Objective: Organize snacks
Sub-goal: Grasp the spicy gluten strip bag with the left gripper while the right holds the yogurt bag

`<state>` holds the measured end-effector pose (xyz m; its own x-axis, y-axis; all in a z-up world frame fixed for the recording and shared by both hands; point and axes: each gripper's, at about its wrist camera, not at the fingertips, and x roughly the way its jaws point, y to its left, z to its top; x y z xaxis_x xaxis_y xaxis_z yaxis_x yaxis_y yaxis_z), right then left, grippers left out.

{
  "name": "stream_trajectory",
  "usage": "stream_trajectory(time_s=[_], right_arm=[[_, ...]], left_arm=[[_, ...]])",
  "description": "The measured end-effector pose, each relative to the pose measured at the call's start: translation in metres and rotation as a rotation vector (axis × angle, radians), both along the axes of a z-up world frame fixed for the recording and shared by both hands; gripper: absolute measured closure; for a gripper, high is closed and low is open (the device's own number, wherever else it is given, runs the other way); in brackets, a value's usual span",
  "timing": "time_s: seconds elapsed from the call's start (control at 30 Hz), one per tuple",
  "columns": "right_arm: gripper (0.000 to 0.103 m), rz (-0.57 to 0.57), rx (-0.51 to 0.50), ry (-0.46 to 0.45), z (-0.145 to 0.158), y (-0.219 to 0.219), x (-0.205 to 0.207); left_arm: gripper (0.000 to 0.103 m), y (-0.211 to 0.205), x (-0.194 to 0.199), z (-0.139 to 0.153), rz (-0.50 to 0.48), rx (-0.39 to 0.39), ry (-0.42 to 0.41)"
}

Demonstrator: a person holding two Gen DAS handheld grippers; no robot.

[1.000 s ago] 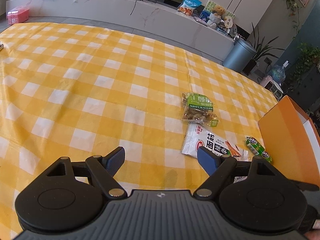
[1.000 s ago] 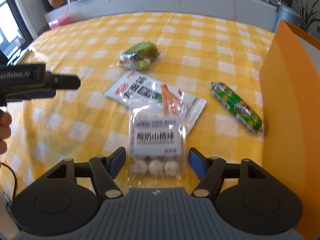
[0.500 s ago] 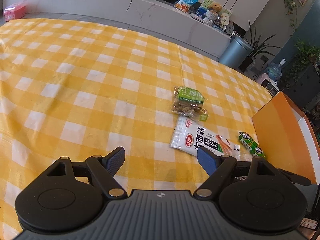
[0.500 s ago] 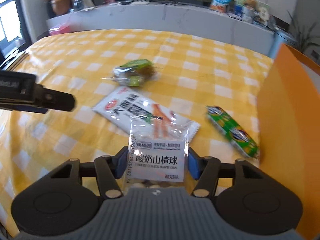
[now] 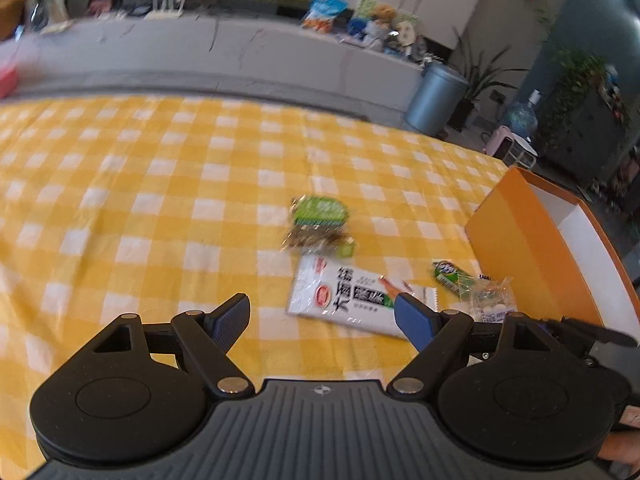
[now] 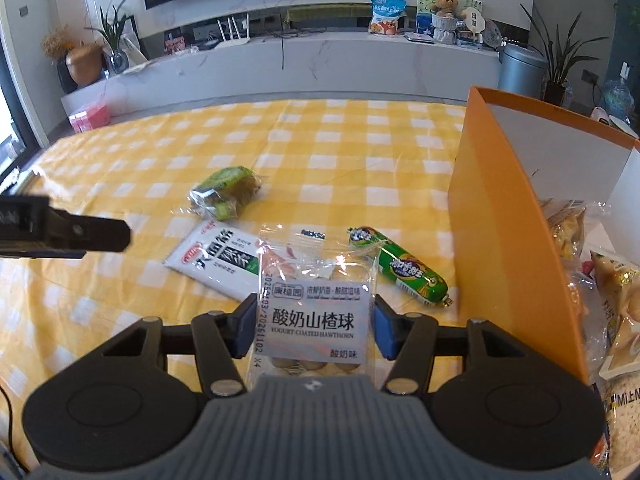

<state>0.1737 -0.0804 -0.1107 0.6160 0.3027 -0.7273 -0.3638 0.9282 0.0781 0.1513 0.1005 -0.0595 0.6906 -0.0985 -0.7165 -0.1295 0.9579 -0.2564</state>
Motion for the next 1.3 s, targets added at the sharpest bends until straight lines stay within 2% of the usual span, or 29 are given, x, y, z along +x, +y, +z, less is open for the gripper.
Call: stream_trajectory(time_s=[0.07,0.13,0.23,0.3,0.37,0.43,0.57,0.63,0.7,0.83,0.9,1.0,1.17,1.3], right_arm=[[0.047,-0.001,-0.003,-0.024,0.006,-0.004,-0.004],[0.047,-0.008,0.005,-0.035,0.012,-0.008,-0.006],[0.047,-0.015,0.036,-0.028,0.015,-0.015,-0.008],[0.046,-0.011,0.045,-0.018,0.014,-0.014,-0.01],[0.046,-0.008,0.019,-0.024,0.014,-0.012,-0.013],[0.046,-0.012,0.004,-0.03,0.015,-0.012,-0.014],[0.046,-0.009,0.067,-0.009,0.022,-0.022,-0.015],[0.046,-0.001,0.099,-0.01,0.027,-0.027,-0.017],[0.046,0.004,0.133,-0.004,0.03,-0.032,-0.018],[0.046,-0.001,0.187,0.012,0.035,-0.039,-0.018],[0.045,0.002,0.19,0.013,0.034,-0.039,-0.019],[0.045,0.009,0.185,0.018,0.032,-0.038,-0.019],[0.045,0.014,0.186,0.03,0.03,-0.038,-0.016],[0.045,0.018,0.191,0.035,0.03,-0.04,-0.016]], left_arm=[[0.007,-0.008,0.0,0.004,-0.023,0.02,-0.063],[0.007,-0.017,0.002,0.008,-0.085,0.069,-0.105],[0.006,-0.04,0.005,0.011,-0.22,0.236,-0.175],[0.005,-0.054,0.007,0.009,-0.355,0.369,-0.206],[0.005,-0.066,0.013,0.002,-0.483,0.486,-0.197],[0.005,-0.074,0.021,-0.006,-0.576,0.561,-0.16],[0.005,-0.085,0.035,-0.017,-0.746,0.651,-0.14],[0.005,-0.092,0.043,-0.019,-0.823,0.661,-0.135],[0.005,-0.101,0.054,-0.026,-0.906,0.658,-0.096],[0.005,-0.118,0.072,-0.053,-1.036,0.759,-0.041],[0.005,-0.12,0.081,-0.064,-1.099,0.767,-0.005],[0.0,-0.118,0.097,-0.066,-1.139,0.701,0.006],[0.0,-0.107,0.134,-0.074,-1.104,0.548,0.1],[0.0,-0.095,0.146,-0.078,-1.059,0.428,0.149]])
